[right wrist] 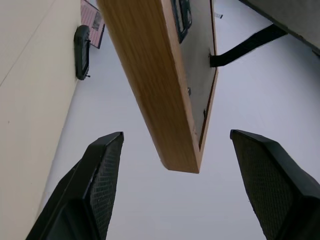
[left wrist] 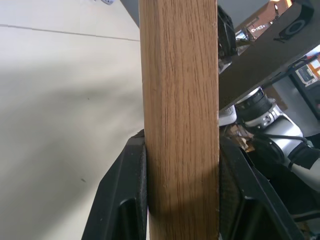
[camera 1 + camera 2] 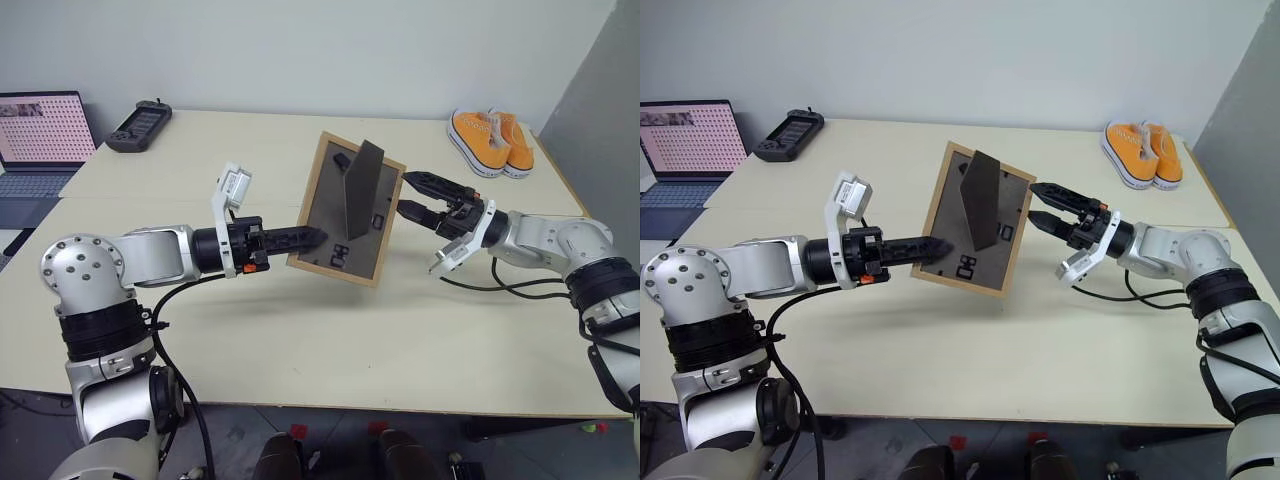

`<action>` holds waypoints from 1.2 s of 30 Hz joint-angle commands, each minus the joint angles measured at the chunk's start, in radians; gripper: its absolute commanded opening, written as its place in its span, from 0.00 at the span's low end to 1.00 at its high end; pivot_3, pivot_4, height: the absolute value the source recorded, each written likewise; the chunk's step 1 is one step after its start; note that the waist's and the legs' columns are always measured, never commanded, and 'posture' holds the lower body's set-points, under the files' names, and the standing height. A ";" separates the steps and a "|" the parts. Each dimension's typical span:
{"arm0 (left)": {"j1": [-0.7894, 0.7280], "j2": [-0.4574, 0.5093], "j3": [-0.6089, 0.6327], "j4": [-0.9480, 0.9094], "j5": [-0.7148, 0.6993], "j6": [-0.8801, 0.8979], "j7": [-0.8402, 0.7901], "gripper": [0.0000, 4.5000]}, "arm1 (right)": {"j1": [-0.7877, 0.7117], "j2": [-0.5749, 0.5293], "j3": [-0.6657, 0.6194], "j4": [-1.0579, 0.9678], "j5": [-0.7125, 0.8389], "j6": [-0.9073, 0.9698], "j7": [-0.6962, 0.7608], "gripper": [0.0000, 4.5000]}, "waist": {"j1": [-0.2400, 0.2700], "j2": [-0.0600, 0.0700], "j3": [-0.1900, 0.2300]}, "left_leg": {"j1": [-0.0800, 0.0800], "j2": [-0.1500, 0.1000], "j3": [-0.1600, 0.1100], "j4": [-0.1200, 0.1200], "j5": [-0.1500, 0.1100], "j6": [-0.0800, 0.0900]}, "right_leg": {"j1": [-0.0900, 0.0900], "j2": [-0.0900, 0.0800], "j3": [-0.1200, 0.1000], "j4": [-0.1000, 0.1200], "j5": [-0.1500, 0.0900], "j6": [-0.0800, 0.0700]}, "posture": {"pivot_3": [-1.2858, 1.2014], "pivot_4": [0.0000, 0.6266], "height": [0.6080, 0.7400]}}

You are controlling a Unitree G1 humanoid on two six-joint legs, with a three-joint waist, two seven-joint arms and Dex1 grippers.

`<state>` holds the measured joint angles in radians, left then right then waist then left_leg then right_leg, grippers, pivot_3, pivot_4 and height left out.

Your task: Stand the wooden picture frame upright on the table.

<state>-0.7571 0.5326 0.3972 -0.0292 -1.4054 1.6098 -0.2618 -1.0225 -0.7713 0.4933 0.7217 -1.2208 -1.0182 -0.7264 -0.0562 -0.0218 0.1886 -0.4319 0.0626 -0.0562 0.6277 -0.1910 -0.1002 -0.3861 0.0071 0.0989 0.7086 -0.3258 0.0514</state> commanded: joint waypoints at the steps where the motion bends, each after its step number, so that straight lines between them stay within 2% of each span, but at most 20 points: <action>1: -0.012 0.029 -0.003 -0.014 -0.111 -0.013 0.035 0.29 | -0.056 -0.005 0.037 0.010 -0.035 0.008 -0.086 0.80 | 0.000 0.000 0.000 | 0.000 0.000 0.000 0.000 0.000 0.000 | 0.000 0.000 0.000 0.000 0.000 0.000 | 0.52 0.24 1.00; 11: 0.003 0.109 -0.085 0.003 -0.265 -0.110 0.130 0.29 | -0.098 -0.001 0.105 0.029 -0.050 0.015 -0.159 0.80 | 0.001 0.000 0.000 | 0.000 -0.001 0.000 0.001 0.000 0.000 | 0.000 0.000 0.000 0.003 0.000 0.000 | 0.52 0.24 1.00; 12: 0.006 0.117 -0.094 0.002 -0.277 -0.120 0.135 0.29 | -0.099 -0.002 0.110 0.028 -0.049 0.013 -0.162 0.71 | 0.001 0.000 0.000 | 0.000 -0.001 0.000 0.001 0.000 0.000 | 0.000 0.000 0.000 0.003 0.000 0.000 | 0.52 0.24 1.00; 13: 0.010 0.124 -0.103 -0.001 -0.289 -0.130 0.140 0.29 | -0.098 -0.004 0.113 0.024 -0.047 0.012 -0.165 0.69 | 0.001 0.000 0.000 | 0.000 -0.001 0.000 0.001 0.000 0.000 | 0.000 0.000 0.000 0.003 0.000 0.000 | 0.52 0.24 1.00; 20: 0.030 0.166 -0.159 -0.008 -0.357 -0.203 0.170 0.29 | -0.095 -0.002 0.121 0.017 -0.040 0.010 -0.168 0.33 | 0.001 0.000 0.000 | 0.001 -0.001 -0.001 0.001 0.000 0.001 | 0.000 0.000 0.000 0.004 0.000 0.000 | 0.52 0.24 1.00; 21: 0.033 0.173 -0.167 -0.011 -0.367 -0.213 0.173 0.29 | -0.096 -0.003 0.122 0.017 -0.040 0.010 -0.169 0.32 | 0.001 0.000 0.000 | 0.001 -0.001 -0.001 0.001 0.000 0.001 | 0.000 -0.001 0.000 0.004 0.000 0.000 | 0.52 0.24 1.00; 35: 0.042 0.208 -0.234 -0.024 -0.398 -0.306 0.179 0.29 | -0.105 -0.004 0.127 0.025 -0.033 0.029 -0.150 0.30 | 0.002 0.000 0.000 | 0.001 -0.002 -0.001 0.001 -0.001 0.002 | 0.000 0.000 0.000 0.004 0.000 0.000 | 0.52 0.24 1.00; 36: 0.041 0.208 -0.235 -0.022 -0.397 -0.310 0.177 0.36 | -0.105 -0.003 0.127 0.025 -0.032 0.028 -0.148 0.30 | 0.002 0.000 0.000 | 0.001 -0.002 -0.001 0.001 -0.001 0.002 | 0.000 0.000 0.000 0.004 0.000 0.000 | 0.52 0.24 1.00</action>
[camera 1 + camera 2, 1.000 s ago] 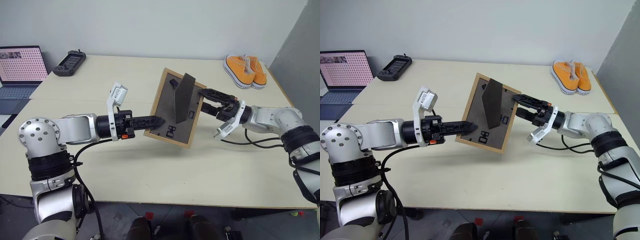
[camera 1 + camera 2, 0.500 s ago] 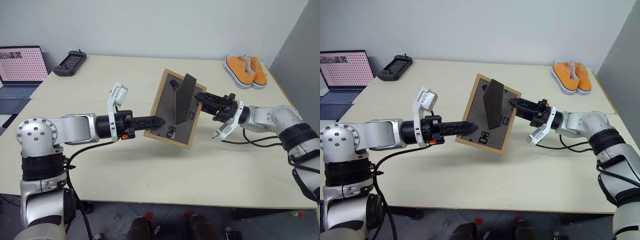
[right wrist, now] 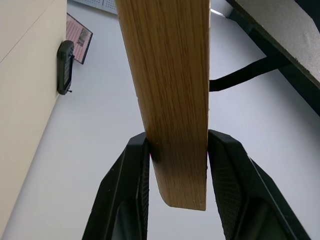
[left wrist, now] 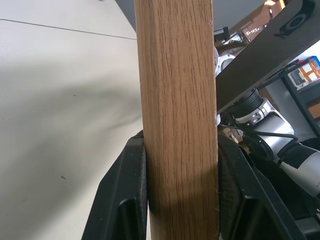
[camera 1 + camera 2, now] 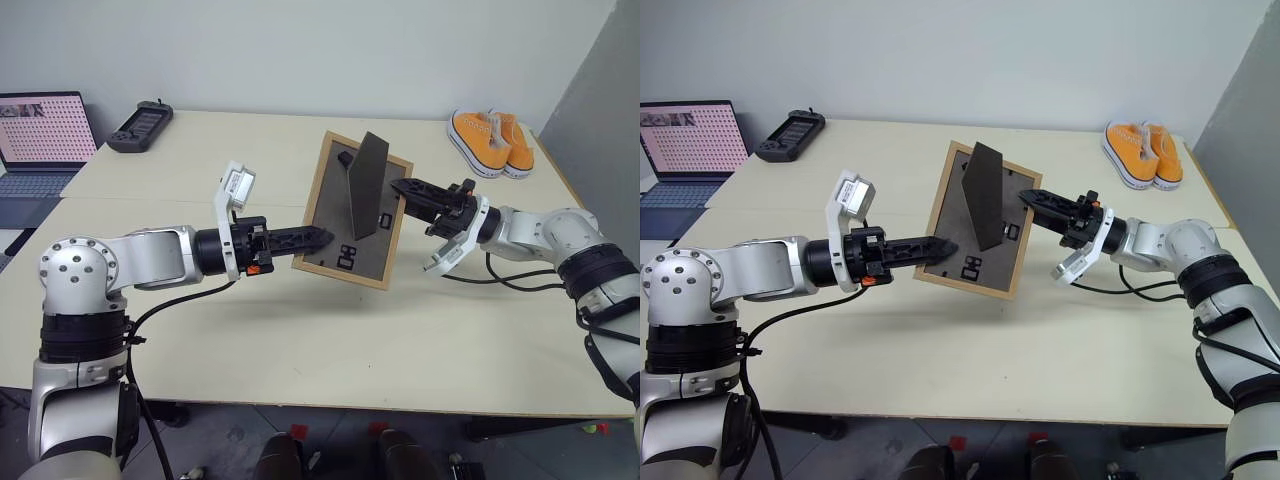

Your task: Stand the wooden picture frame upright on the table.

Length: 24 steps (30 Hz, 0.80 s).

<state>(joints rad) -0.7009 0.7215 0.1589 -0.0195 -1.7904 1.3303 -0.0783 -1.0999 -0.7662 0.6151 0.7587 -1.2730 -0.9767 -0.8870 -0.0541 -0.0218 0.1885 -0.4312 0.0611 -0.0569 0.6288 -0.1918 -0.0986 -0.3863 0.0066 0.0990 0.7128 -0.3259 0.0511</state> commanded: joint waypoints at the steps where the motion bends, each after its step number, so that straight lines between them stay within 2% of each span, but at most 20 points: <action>1: -0.016 0.018 0.003 -0.030 -0.016 -0.037 -0.004 0.44 | -0.027 -0.009 0.005 -0.014 0.021 -0.015 0.014 0.30 | 0.000 0.000 0.000 | 0.000 0.000 0.000 0.000 0.000 0.000 | 0.000 0.000 0.000 0.000 0.000 0.000 | 0.52 0.24 1.00; 9: -0.014 0.044 0.003 -0.043 0.028 -0.046 -0.049 0.79 | -0.025 -0.012 0.003 -0.019 0.028 -0.022 0.027 0.30 | 0.000 0.000 0.000 | 0.000 0.000 0.000 0.000 0.000 0.000 | 0.000 0.000 0.000 0.000 0.000 0.000 | 0.52 0.24 1.00; 13: -0.003 0.074 0.036 -0.089 0.102 -0.065 -0.134 0.79 | -0.026 -0.010 0.006 -0.011 0.033 -0.028 0.029 0.30 | -0.001 0.000 0.000 | 0.000 0.000 0.000 0.000 -0.001 0.001 | 0.000 0.000 0.000 0.000 0.000 0.000 | 0.52 0.24 1.00; 18: 0.046 0.152 0.120 -0.225 0.302 -0.181 -0.292 0.79 | -0.037 0.014 0.015 0.040 0.049 -0.053 0.049 0.30 | -0.004 0.000 0.000 | 0.000 0.000 0.000 0.000 0.000 0.001 | 0.000 0.000 0.000 0.000 0.000 0.000 | 0.52 0.24 1.00; 21: 0.147 0.203 0.214 -0.376 0.389 -0.254 -0.362 0.79 | -0.053 0.060 -0.005 0.144 0.144 -0.118 0.136 0.30 | -0.007 0.000 0.000 | 0.000 0.001 0.000 0.000 0.000 0.001 | 0.000 0.000 0.000 0.000 0.000 -0.001 | 0.52 0.24 1.00; 24: 0.288 0.228 0.360 -0.477 0.353 -0.268 -0.381 0.79 | -0.067 0.115 -0.033 0.270 0.305 -0.237 0.296 0.30 | -0.013 0.000 0.000 | 0.001 0.001 0.001 -0.001 -0.001 0.001 | 0.000 0.000 0.001 0.000 0.000 -0.001 | 0.52 0.24 1.00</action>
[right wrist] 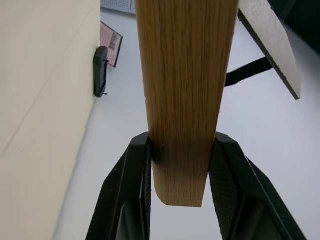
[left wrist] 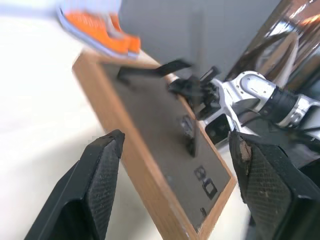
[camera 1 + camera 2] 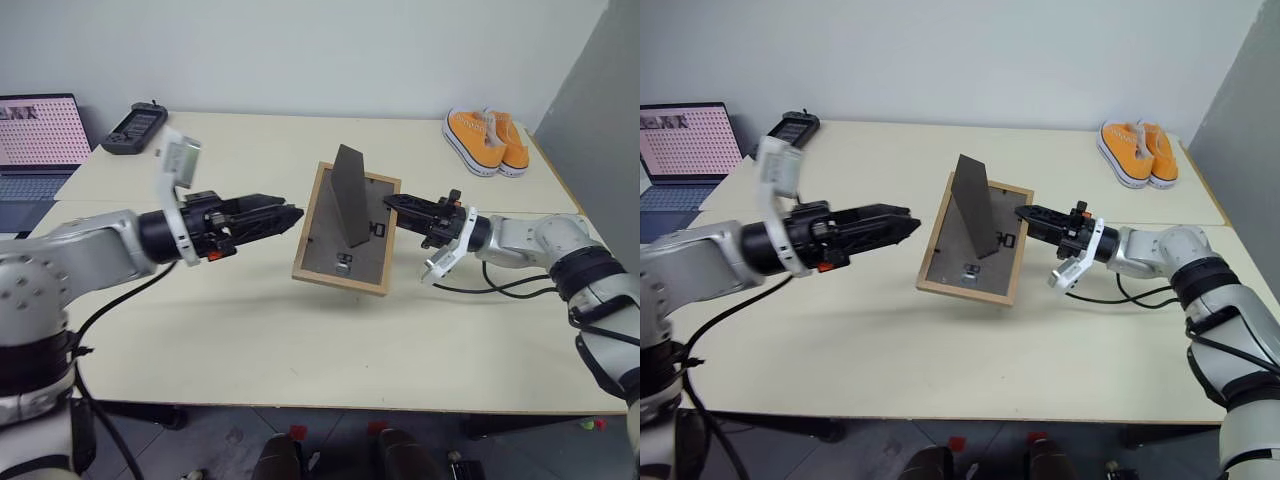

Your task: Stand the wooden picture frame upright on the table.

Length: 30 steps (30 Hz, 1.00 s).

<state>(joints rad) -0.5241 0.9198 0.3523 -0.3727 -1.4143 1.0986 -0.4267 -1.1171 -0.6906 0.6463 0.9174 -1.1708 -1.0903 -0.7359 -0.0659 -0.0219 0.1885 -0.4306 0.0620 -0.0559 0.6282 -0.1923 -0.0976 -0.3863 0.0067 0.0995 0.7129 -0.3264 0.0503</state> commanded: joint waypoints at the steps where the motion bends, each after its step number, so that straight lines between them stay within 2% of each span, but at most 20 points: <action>1: 0.171 0.032 0.219 -0.160 -0.033 -0.035 -0.030 0.79 | -0.053 0.067 -0.076 0.167 0.278 -0.167 0.228 0.30 | -0.008 0.000 0.000 | 0.000 0.000 0.000 0.000 0.000 0.001 | 0.000 0.000 0.000 0.000 0.000 0.000 | 0.52 0.24 1.00; 3: 0.296 0.036 0.295 -0.242 -0.020 -0.039 -0.039 0.79 | -0.053 0.121 -0.108 0.267 0.440 -0.227 0.425 0.30 | -0.018 0.000 0.000 | 0.001 0.000 0.000 0.000 -0.001 0.001 | 0.001 0.000 0.000 0.000 0.000 0.000 | 0.52 0.24 1.00; 5: 0.423 0.036 0.354 -0.325 0.023 -0.047 -0.064 0.79 | -0.031 0.187 -0.176 0.331 0.671 -0.229 0.708 0.30 | -0.022 -0.001 0.000 | 0.001 0.001 -0.001 0.000 -0.001 0.001 | 0.002 0.000 -0.001 0.000 0.000 0.000 | 0.52 0.24 1.00; 9: 0.575 0.023 0.419 -0.414 0.070 -0.082 -0.071 0.79 | 0.069 0.301 -0.353 0.187 1.201 0.107 1.370 0.30 | -0.018 -0.002 0.001 | 0.015 0.001 -0.003 -0.003 -0.001 0.002 | 0.018 0.000 -0.003 -0.005 0.000 0.000 | 0.52 0.24 1.00; 12: 0.625 0.014 0.443 -0.431 0.071 -0.113 -0.053 0.79 | 0.117 0.344 -0.437 0.042 1.411 0.382 1.637 0.30 | -0.006 -0.001 0.002 | 0.017 0.001 -0.006 -0.002 -0.001 0.002 | 0.022 0.000 -0.005 -0.005 -0.001 -0.001 | 0.52 0.24 1.00; 17: 0.641 0.026 0.440 -0.420 0.070 -0.156 -0.030 0.79 | 0.232 0.364 -0.482 -0.238 1.597 0.812 1.847 0.30 | 0.009 -0.001 0.002 | 0.016 0.001 -0.006 -0.003 -0.001 0.002 | 0.020 0.001 -0.005 -0.006 -0.001 -0.002 | 0.52 0.24 1.00; 21: 0.636 0.041 0.433 -0.398 0.070 -0.179 -0.030 0.79 | 0.316 0.366 -0.498 -0.414 1.667 1.042 1.876 0.30 | 0.010 0.000 0.002 | 0.014 0.002 -0.005 -0.004 -0.001 0.002 | 0.016 0.002 -0.004 -0.006 -0.002 -0.002 | 0.52 0.24 1.00; 26: 0.621 0.062 0.423 -0.376 0.062 -0.195 -0.034 0.79 | 0.384 0.399 -0.502 -0.494 1.661 1.176 1.843 0.30 | 0.009 0.000 0.002 | 0.014 0.003 -0.003 -0.005 -0.001 0.002 | 0.014 0.003 -0.002 -0.006 -0.002 -0.002 | 0.52 0.24 1.00; 30: 0.598 0.085 0.419 -0.355 0.038 -0.199 -0.031 0.79 | 0.442 0.438 -0.487 -0.490 1.620 1.176 1.840 0.30 | 0.009 0.000 0.002 | 0.014 0.004 -0.002 -0.005 -0.001 0.002 | 0.013 0.004 -0.001 -0.006 -0.002 -0.002 | 0.52 0.24 1.00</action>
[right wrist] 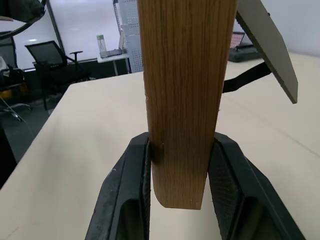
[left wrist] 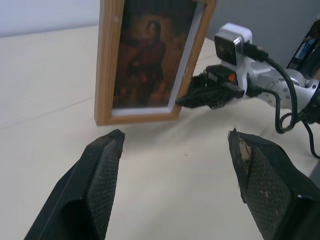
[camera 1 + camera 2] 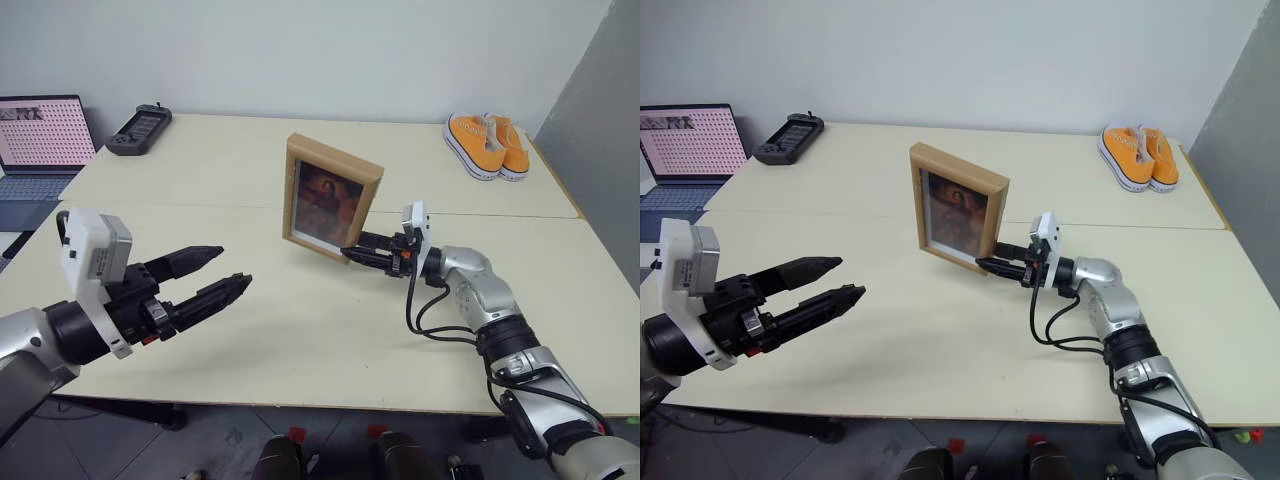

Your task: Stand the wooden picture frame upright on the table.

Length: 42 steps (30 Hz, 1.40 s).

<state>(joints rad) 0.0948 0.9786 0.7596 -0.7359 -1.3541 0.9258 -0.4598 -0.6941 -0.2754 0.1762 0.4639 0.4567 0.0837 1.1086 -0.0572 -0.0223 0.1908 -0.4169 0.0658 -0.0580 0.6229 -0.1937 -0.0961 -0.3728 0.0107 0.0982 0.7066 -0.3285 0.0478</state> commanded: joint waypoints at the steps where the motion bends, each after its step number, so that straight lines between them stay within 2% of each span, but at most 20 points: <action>1: -0.022 0.030 0.012 0.010 -0.023 -0.026 0.000 0.79 | 0.024 0.029 -0.019 -0.037 -0.012 0.006 -0.006 0.30 | 0.000 0.000 0.000 | 0.000 0.000 0.000 0.000 0.000 0.000 | 0.000 0.000 0.000 0.000 0.000 0.000 | 0.52 0.24 1.00; 14: -0.033 0.068 0.020 0.031 -0.068 -0.020 0.015 0.79 | 0.092 0.097 -0.041 -0.002 -0.043 0.053 -0.056 0.30 | 0.000 0.000 0.000 | 0.000 0.001 0.001 -0.001 0.000 0.000 | -0.001 0.000 0.001 -0.001 0.000 0.000 | 0.52 0.24 1.00; 42: -0.101 0.083 -0.052 0.079 -0.057 -0.033 0.013 0.79 | 0.123 0.078 -0.059 0.011 -0.132 0.047 -0.100 0.30 | 0.001 0.000 0.000 | 0.000 0.001 0.002 -0.006 0.000 0.000 | -0.001 0.000 0.001 -0.006 -0.001 0.001 | 0.52 0.24 1.00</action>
<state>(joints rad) 0.0096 1.0559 0.7045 -0.6562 -1.4189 0.9176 -0.4400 -0.5634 -0.1788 0.1404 0.4912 0.3358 0.1351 1.0248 -0.0559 -0.0222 0.1909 -0.4169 0.0663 -0.0564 0.6167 -0.1937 -0.0964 -0.3733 0.0111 0.0993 0.6999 -0.3291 0.0489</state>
